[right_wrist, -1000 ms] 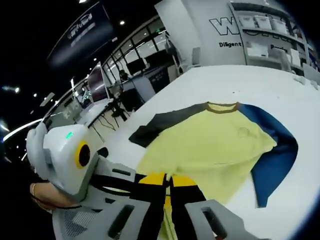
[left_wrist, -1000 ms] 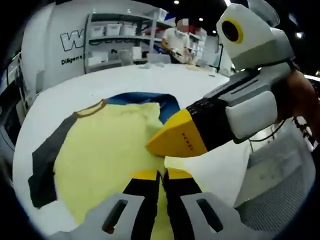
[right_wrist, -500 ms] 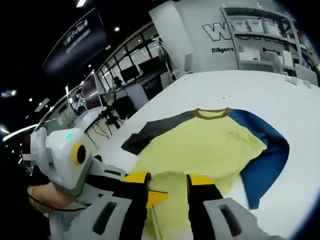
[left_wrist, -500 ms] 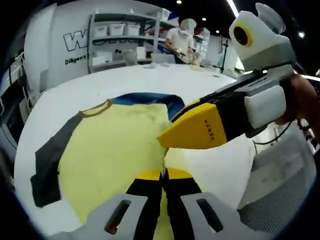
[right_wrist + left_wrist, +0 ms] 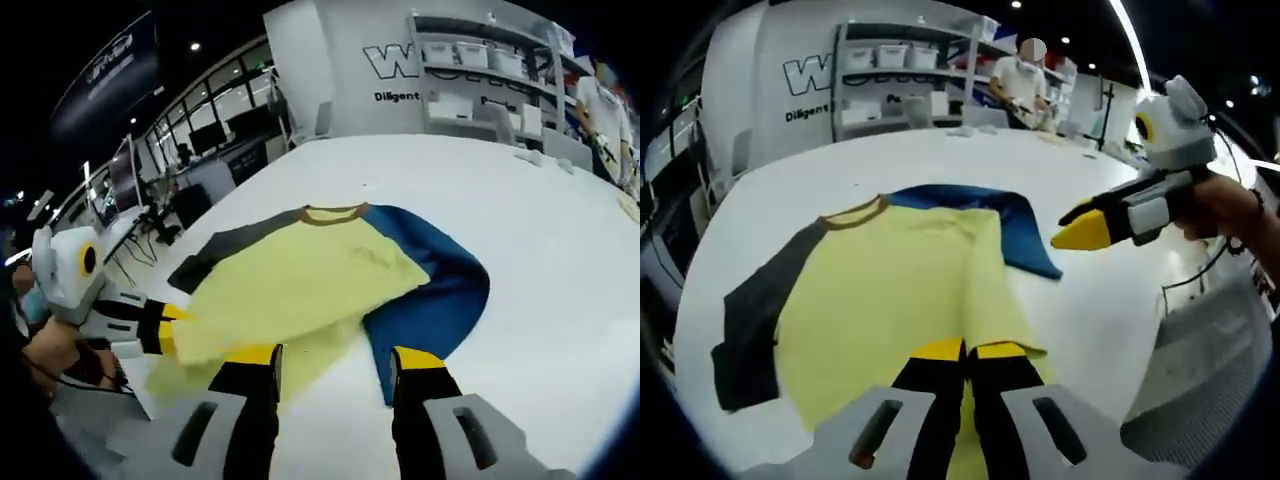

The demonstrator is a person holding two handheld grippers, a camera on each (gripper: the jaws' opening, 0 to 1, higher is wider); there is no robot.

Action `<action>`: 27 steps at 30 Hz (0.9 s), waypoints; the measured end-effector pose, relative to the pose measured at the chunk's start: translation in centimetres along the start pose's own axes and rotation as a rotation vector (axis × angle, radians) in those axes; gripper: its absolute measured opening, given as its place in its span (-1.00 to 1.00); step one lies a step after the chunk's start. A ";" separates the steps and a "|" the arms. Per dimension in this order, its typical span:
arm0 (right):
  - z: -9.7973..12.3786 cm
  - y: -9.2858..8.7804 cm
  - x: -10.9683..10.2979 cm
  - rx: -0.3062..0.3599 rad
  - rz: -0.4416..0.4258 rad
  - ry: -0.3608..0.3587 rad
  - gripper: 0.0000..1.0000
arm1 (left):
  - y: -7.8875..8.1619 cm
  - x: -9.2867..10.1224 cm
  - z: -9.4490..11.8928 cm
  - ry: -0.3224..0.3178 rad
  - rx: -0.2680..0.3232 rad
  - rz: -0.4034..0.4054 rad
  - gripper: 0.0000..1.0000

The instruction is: Fold the garment on the visible template until the final outline fits inside the template.

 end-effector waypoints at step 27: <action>-3.1 -4.0 1.9 -0.089 0.057 -0.129 -0.49 | -0.2 -0.5 -0.1 0.015 -0.007 0.031 -1.00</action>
Point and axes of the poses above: the point that each gripper's makers call its tool centre point, and the gripper's own axes: z roughly backward along the fingers, x roughly to its right, y roughly out of its top, the point moved 10 cm from there along z, roughly backward along the fingers, and after that the axes turned 12 degrees about -z, right-handed, at the moved point
